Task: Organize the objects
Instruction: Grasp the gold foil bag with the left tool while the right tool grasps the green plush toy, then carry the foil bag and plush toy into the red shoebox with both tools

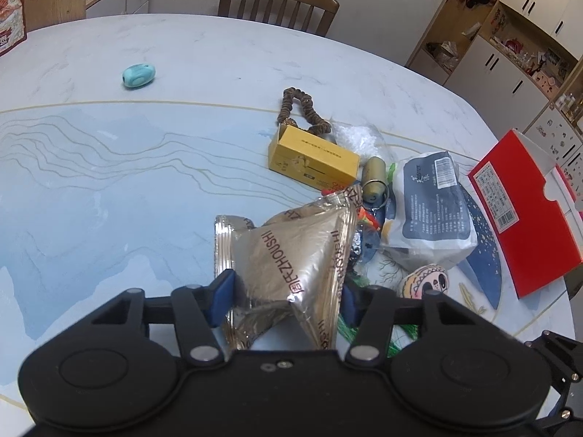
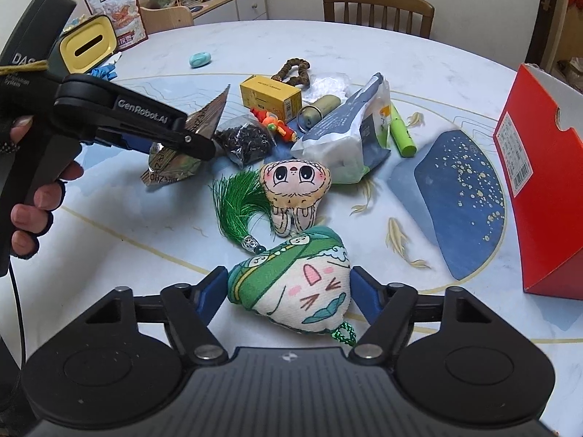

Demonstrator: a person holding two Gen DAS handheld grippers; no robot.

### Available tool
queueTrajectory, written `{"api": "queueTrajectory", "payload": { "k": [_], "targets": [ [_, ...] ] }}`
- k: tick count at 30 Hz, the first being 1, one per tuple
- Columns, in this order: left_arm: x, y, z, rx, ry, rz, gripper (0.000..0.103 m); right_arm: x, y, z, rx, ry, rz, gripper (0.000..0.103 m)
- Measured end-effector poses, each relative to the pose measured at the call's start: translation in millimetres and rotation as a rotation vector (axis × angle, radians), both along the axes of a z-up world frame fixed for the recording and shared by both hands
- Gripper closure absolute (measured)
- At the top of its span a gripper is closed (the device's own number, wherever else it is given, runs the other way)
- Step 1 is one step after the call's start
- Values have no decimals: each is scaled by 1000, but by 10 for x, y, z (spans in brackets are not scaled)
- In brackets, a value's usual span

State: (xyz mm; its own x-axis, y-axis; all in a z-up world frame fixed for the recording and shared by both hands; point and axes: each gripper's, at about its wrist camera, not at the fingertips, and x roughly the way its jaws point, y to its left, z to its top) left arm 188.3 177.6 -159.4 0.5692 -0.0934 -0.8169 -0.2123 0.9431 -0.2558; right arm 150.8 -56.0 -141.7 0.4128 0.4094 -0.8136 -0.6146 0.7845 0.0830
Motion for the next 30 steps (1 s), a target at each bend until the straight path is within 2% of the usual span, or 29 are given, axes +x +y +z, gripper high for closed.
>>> {"api": "queueTrajectory", "payload": {
  "k": [7,12,21,30],
  "targets": [
    [-89,53,11,-6,-9,14,53,-27,-63,78,7,-5,-26,37],
    [-192,65,111,2,-20,16,53,-68,-148,297,45,-13,-41,37],
    [-398,-158,581,61,-52,-24,53,-149,-429,900,101,-64,-61,37],
    [-402,-630,1093,39,-100,-103,53,-10,-905,1412,127,-127,-103,37]
  ]
}}
